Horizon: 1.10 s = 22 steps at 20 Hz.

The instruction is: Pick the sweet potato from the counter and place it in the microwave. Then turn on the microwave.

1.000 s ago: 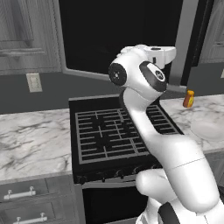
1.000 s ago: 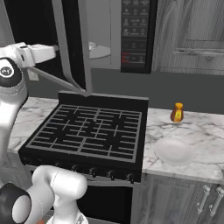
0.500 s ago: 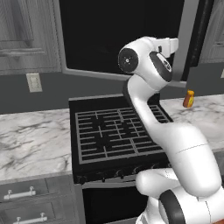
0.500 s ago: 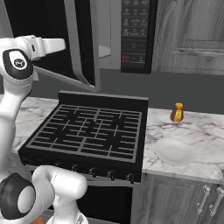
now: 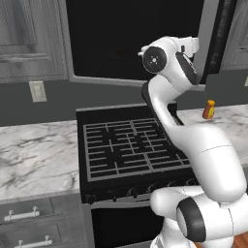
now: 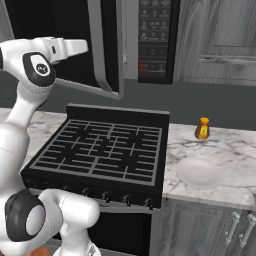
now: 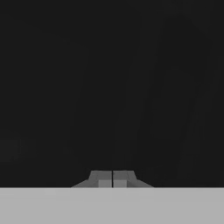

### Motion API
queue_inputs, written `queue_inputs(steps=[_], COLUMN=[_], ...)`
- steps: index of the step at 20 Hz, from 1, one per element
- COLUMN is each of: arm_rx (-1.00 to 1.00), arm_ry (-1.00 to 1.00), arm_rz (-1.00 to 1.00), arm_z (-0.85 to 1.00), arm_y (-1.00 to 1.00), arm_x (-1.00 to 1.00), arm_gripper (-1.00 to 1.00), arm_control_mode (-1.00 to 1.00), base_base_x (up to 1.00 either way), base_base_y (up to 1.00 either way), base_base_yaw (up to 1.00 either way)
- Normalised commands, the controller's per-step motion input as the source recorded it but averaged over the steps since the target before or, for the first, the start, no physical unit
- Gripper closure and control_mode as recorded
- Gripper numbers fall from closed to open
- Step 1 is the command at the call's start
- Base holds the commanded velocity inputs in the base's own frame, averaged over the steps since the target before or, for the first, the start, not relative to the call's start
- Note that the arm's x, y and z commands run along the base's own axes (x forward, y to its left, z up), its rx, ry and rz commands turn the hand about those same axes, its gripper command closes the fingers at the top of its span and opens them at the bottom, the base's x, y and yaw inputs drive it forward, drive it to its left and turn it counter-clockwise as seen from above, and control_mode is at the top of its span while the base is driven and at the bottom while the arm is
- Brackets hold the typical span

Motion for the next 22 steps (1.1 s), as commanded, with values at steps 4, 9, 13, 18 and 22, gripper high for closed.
queue_inputs(steps=[4, 9, 13, 18, 22], arm_rx=[0.0, 0.0, 0.0, 0.0, 0.0], arm_ry=[0.0, 0.0, 0.03, 0.05, 0.06], arm_rz=[0.1, 0.1, 0.09, 0.1, 0.1], arm_z=[0.02, 0.08, 0.15, 0.12, 0.06], arm_y=[-0.19, -0.19, -0.16, -0.15, -0.13], arm_x=[0.25, 0.23, 0.25, 0.24, 0.23], arm_gripper=[1.0, 1.0, 1.0, 1.0, 1.0], arm_control_mode=[-1.0, -1.0, -1.0, -1.0, -1.0], base_base_x=[0.0, 0.0, 0.0, 0.0, 0.0], base_base_y=[0.0, 0.0, 0.0, 0.0, 0.0], base_base_yaw=[0.0, 0.0, 0.0, 0.0, 0.0])
